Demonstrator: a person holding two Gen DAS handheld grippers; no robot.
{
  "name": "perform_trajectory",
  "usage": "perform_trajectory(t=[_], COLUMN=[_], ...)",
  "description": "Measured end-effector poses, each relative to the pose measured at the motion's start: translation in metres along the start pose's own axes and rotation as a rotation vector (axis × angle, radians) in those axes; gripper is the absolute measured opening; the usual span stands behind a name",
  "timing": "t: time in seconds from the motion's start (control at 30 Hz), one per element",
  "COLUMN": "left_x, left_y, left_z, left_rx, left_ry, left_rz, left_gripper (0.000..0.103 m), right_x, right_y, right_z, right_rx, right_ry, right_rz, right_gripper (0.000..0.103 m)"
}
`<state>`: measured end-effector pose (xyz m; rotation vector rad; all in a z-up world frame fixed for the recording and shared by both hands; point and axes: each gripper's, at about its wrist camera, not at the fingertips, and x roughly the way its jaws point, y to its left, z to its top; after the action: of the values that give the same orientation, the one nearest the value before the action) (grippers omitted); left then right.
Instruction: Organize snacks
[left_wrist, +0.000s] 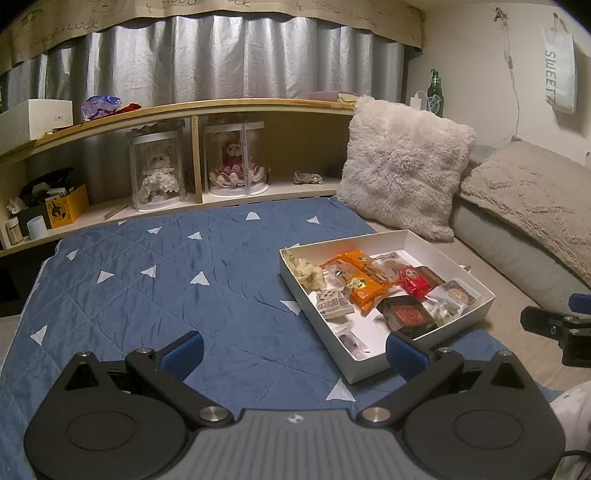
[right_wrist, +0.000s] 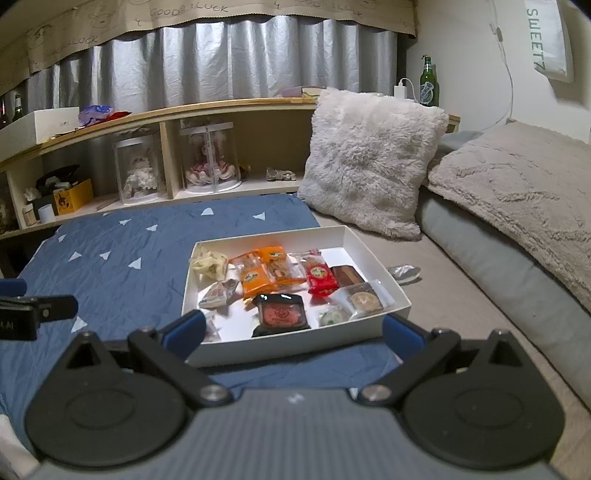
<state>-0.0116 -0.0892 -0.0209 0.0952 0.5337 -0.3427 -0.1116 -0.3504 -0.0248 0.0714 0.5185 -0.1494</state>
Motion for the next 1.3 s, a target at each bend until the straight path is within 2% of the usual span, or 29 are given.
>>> perform_trajectory(t=[1.3], left_x=[0.0002], left_y=[0.0003], left_z=[-0.0020], left_rx=[0.004], left_ry=[0.006], left_rz=[0.003], left_gripper=[0.103], right_x=[0.0006], right_y=[0.0031], right_z=[-0.0044], right_rx=[0.009], right_ry=[0.012], right_rz=[0.006], right_gripper=[0.102])
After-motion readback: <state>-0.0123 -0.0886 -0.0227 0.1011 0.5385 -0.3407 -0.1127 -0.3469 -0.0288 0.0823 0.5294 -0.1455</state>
